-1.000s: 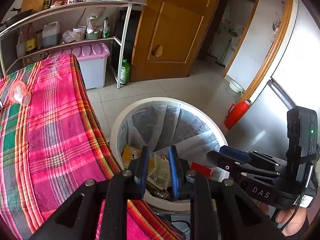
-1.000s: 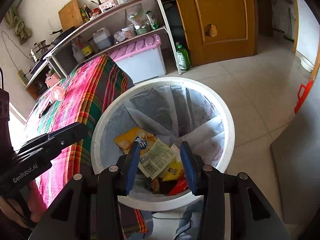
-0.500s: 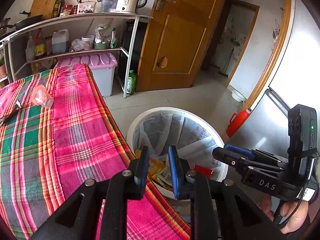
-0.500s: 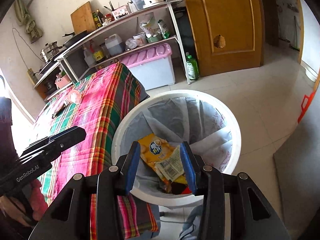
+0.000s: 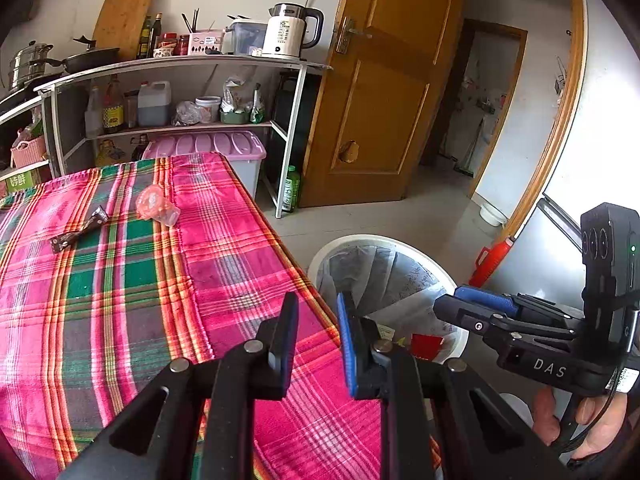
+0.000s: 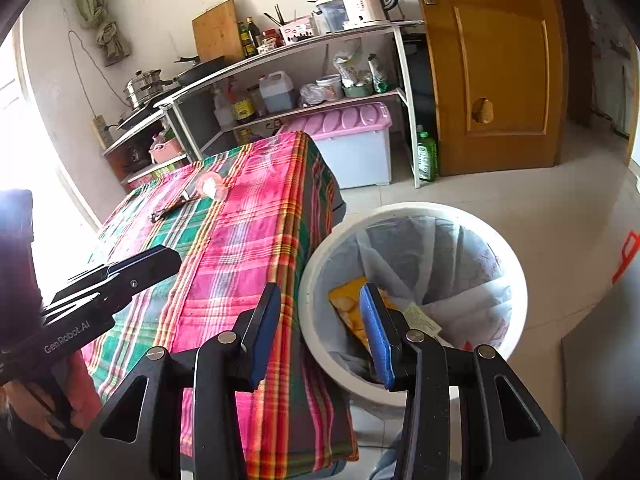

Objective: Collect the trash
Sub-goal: 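Move both open tools back over the table trash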

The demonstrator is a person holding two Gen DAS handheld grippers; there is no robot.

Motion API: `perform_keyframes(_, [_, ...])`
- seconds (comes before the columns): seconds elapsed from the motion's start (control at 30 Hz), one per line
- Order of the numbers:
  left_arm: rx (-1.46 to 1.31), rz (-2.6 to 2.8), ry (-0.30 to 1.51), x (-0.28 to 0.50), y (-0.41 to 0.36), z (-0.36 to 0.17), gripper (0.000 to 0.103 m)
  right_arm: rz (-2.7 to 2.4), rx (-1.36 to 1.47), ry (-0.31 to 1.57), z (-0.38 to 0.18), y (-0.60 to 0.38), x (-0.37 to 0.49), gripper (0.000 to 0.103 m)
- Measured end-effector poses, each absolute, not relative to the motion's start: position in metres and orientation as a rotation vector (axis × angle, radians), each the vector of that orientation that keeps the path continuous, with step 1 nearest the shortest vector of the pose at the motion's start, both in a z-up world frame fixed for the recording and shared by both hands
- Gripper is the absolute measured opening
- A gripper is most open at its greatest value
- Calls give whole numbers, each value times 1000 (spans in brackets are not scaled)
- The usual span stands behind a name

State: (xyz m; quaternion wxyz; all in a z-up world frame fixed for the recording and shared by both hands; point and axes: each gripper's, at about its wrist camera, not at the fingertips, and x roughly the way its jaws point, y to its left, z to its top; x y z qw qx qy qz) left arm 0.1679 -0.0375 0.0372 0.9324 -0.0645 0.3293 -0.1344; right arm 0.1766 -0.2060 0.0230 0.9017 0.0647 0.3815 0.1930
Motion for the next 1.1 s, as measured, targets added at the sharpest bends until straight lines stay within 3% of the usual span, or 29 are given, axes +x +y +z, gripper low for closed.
perform_keyframes(1.1, [-142,-40,598,126,90,49,21,619,-69,763,39,-72,177,42])
